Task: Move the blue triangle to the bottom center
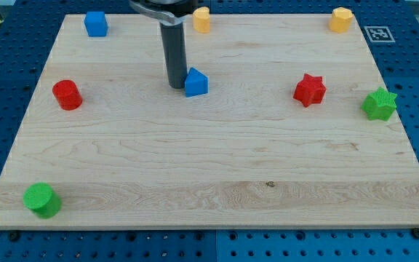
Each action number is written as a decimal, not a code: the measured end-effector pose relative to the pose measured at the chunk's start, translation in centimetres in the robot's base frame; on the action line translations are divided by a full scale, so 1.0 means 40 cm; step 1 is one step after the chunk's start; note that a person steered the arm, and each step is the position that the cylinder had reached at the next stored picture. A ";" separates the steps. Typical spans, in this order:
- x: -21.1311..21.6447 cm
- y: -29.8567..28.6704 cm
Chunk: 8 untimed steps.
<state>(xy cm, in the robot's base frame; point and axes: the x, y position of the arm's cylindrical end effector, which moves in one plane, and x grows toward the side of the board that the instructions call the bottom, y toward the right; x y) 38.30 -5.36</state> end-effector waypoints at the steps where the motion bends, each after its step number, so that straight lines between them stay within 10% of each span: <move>1: -0.011 0.018; 8: 0.033 0.270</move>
<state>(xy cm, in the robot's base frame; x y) 39.63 5.45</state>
